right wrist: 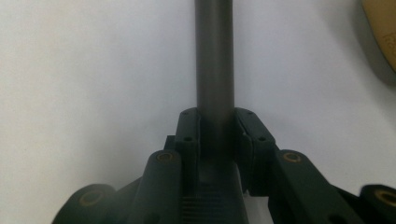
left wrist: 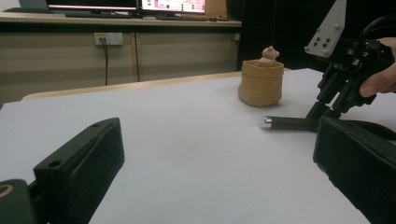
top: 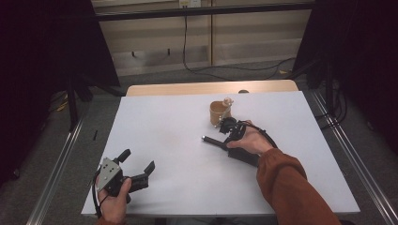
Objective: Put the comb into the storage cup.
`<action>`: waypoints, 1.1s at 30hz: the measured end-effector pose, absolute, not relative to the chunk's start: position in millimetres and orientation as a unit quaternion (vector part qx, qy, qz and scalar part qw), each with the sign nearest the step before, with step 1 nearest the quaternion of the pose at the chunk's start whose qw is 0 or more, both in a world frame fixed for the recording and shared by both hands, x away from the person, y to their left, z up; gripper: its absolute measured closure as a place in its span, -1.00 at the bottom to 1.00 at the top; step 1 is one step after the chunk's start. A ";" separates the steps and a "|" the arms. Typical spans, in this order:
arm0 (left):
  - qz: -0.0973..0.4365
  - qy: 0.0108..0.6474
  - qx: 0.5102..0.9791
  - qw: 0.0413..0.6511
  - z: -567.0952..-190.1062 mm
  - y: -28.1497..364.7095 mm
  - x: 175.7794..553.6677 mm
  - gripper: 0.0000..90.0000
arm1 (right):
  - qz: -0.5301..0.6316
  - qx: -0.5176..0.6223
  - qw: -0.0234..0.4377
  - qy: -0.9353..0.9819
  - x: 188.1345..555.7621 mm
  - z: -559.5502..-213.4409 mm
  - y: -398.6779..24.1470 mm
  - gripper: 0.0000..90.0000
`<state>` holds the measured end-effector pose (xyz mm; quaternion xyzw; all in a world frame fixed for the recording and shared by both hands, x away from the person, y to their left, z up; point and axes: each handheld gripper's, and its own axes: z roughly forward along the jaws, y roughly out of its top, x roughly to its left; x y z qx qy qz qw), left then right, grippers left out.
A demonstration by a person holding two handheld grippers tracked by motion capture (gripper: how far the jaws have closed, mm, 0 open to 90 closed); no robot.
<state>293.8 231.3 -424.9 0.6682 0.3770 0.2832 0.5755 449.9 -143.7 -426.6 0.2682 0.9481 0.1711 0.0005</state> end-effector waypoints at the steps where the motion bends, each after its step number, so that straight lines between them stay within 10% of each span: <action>1: 0.283 0.377 0.668 0.576 -424.9 231.2 293.7 -0.96 | 0.171 0.269 0.000 0.948 449.9 -426.5 -143.6 0.61; 33: 0.283 0.380 0.667 0.575 -425.3 232.5 294.4 -0.96 | 0.212 0.287 -0.003 0.934 448.3 -406.7 -158.4 0.62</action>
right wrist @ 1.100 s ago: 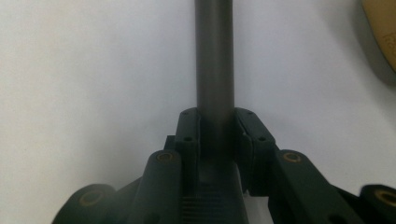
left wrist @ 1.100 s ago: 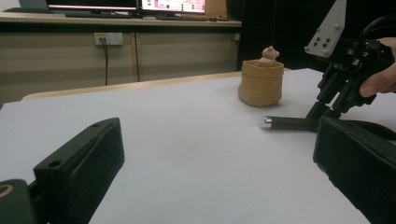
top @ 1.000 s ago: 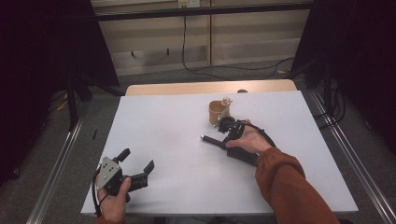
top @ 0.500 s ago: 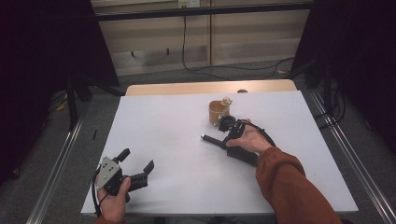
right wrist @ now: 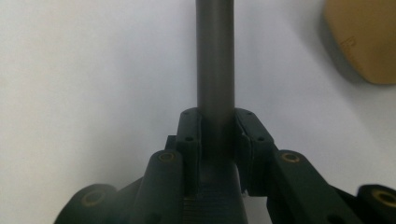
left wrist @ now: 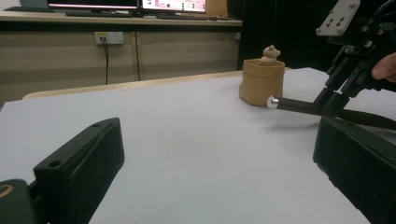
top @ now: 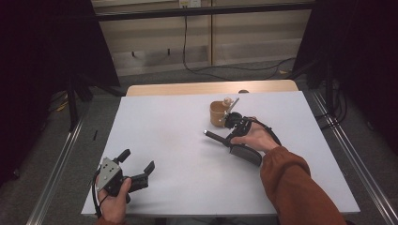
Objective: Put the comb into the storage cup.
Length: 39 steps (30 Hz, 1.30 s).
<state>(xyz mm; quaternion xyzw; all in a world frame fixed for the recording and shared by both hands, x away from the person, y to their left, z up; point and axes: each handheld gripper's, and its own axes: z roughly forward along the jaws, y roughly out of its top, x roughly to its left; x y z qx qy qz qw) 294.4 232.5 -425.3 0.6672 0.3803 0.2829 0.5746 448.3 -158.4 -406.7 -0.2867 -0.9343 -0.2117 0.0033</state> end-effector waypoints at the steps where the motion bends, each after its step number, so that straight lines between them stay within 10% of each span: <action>1: 0.284 0.380 0.667 0.574 -425.3 232.7 294.2 -0.96 | -0.216 -0.286 0.003 -0.934 447.8 -404.9 -159.3 0.62; 39: 0.274 0.376 0.666 0.583 -421.1 231.8 294.6 -0.96 | -0.340 -0.312 -0.047 -0.886 407.8 -367.0 -211.1 0.62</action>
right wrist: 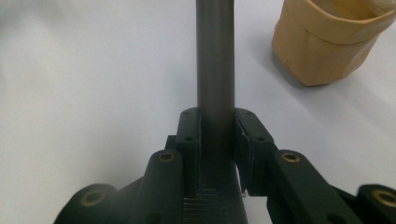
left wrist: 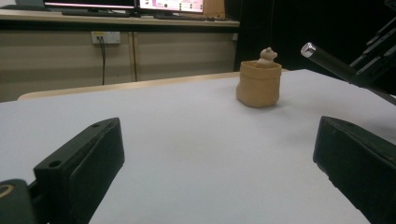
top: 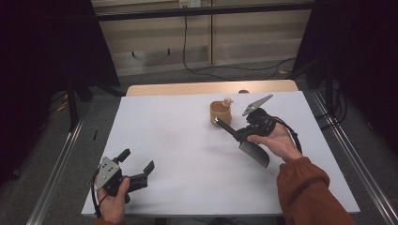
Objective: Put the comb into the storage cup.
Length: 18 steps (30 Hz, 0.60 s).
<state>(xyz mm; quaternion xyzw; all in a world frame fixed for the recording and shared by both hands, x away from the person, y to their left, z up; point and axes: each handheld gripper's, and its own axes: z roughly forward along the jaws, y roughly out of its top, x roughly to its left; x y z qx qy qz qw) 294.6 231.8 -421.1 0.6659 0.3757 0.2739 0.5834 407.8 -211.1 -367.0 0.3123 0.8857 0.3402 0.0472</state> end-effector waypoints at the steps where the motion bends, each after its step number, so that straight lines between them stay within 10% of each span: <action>1: 0.273 0.373 0.666 0.585 -420.7 231.0 294.4 -0.96 | 0.342 0.310 0.050 0.885 406.3 -366.4 -212.6 0.62; 18: 0.223 0.336 0.697 0.594 -415.4 224.3 294.8 -0.95 | 0.339 0.291 0.069 0.892 378.6 -359.1 -222.6 0.62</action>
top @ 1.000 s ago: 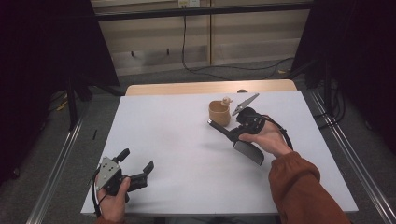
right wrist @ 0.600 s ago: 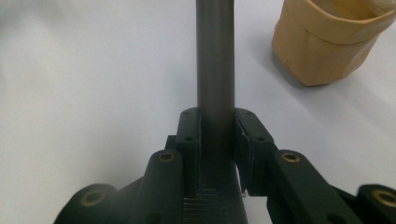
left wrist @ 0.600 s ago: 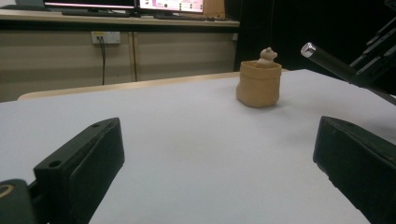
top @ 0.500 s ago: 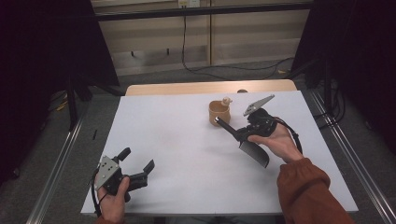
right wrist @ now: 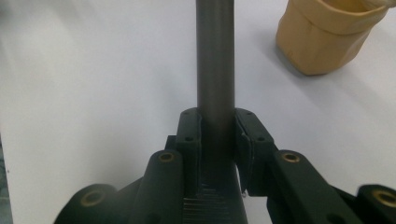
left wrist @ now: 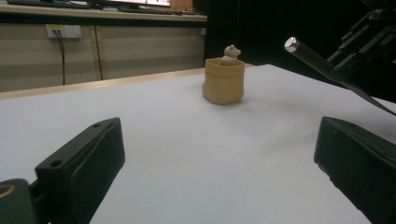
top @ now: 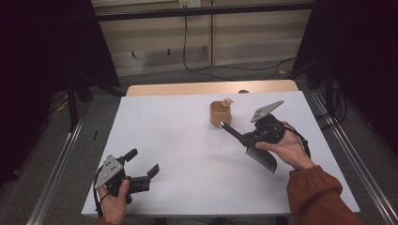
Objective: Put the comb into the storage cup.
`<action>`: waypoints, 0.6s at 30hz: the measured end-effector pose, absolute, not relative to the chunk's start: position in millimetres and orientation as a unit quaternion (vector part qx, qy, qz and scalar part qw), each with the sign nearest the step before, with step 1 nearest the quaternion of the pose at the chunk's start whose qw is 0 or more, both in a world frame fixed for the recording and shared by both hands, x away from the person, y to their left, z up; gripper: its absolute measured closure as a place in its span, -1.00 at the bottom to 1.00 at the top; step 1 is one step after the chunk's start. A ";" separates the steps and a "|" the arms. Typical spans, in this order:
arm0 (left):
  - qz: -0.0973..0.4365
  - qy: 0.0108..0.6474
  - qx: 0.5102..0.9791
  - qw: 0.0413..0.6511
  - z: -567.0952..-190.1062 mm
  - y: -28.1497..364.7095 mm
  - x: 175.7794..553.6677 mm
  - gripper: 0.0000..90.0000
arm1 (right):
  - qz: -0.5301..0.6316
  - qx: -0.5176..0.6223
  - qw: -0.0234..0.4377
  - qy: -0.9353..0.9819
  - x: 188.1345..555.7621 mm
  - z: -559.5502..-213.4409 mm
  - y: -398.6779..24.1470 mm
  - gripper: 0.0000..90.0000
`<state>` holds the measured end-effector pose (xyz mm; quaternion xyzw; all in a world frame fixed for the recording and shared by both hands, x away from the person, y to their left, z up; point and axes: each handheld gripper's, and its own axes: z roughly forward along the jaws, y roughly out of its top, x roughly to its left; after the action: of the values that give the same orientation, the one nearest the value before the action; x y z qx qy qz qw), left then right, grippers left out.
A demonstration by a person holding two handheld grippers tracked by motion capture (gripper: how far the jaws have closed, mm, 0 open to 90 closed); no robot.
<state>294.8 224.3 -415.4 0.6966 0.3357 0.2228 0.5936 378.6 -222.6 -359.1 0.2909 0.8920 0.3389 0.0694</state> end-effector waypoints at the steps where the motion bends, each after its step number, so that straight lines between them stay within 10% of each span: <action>1: 0.225 0.329 0.703 0.589 -416.4 223.4 295.2 -0.95 | 0.337 0.289 0.068 0.893 376.5 -359.0 -222.6 0.62; 18: 0.153 0.295 0.748 0.575 -419.1 213.3 301.8 -0.90 | 0.334 0.238 0.043 0.911 350.2 -360.3 -203.9 0.62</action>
<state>301.8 213.3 -419.1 0.7478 0.2953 0.1535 0.5745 350.2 -203.9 -360.3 0.2385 0.9110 0.3337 0.0429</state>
